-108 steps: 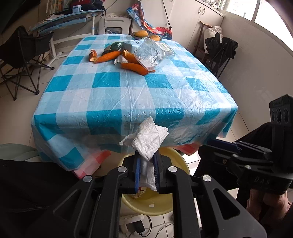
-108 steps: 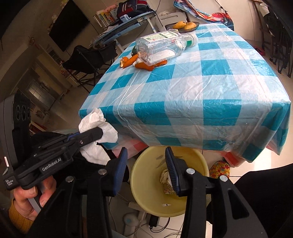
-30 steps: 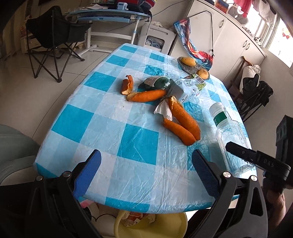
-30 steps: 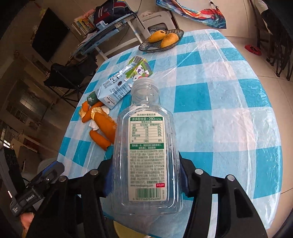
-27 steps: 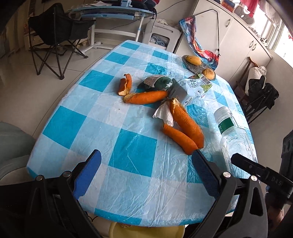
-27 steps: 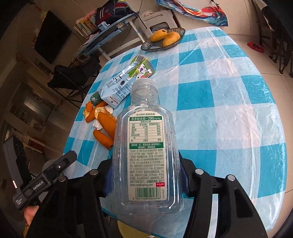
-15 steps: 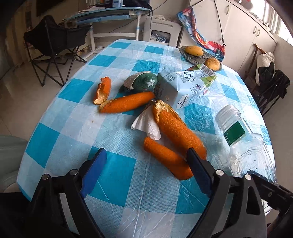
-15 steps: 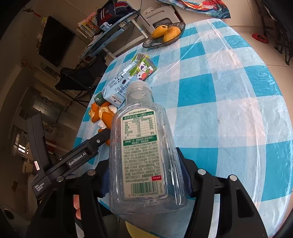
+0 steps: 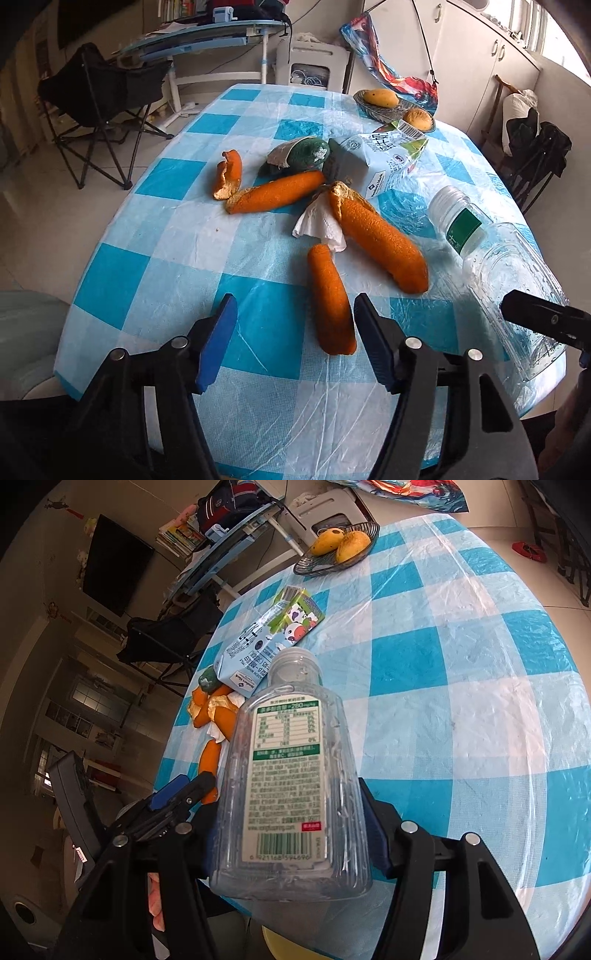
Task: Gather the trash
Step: 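Grasp the clear plastic bottle with the right gripper while the left grasps an orange peel, then carry bottle and orange peel to the yellow bin and release them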
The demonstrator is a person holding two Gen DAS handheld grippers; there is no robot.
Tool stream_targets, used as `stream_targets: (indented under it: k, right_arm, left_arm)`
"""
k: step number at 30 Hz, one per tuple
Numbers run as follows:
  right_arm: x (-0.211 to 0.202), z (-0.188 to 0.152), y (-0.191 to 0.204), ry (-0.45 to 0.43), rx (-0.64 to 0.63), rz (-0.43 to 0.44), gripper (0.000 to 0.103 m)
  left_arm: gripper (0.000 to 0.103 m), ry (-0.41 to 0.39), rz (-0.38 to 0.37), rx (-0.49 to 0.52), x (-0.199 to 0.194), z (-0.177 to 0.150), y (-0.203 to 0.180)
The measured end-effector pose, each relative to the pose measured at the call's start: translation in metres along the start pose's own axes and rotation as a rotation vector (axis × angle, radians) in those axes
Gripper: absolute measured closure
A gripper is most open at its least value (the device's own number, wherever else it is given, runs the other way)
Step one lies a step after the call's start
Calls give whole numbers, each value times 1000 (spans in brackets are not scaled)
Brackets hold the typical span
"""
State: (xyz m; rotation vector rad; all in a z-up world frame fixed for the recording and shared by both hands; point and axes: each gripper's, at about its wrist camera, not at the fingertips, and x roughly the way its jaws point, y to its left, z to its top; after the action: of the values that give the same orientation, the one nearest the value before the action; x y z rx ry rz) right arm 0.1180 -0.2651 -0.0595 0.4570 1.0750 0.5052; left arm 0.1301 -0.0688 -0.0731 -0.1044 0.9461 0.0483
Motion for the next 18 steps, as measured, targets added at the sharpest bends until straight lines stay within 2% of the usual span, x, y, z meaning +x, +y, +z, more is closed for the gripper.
stream_targets:
  k: [3, 4, 6, 7, 9, 11, 18]
  right_arm:
    - [0, -3, 5, -10, -37, -45, 42]
    - [0, -4, 7, -13, -54, -64, 42]
    - [1, -6, 12, -15, -90, -100, 43]
    - [1, -7, 15, -17, -109, -121, 43]
    - [2, -9, 18, -22, -120, -130, 44]
    - [1, -10, 15, -23, -95, -97, 45]
    - [-22, -16, -4, -59, 66, 108, 47]
  left_arm:
    - [40, -15, -3, 8, 3, 3, -4]
    - [43, -20, 0, 28, 3, 2, -6]
    - [84, -20, -8, 77, 2, 0, -11]
    - [88, -8, -25, 97, 0, -1, -13]
    - [89, -2, -50, 114, -5, -5, -14]
    - [89, -14, -61, 113, -12, -10, -12]
    - [89, -52, -113, 69, -46, -28, 0]
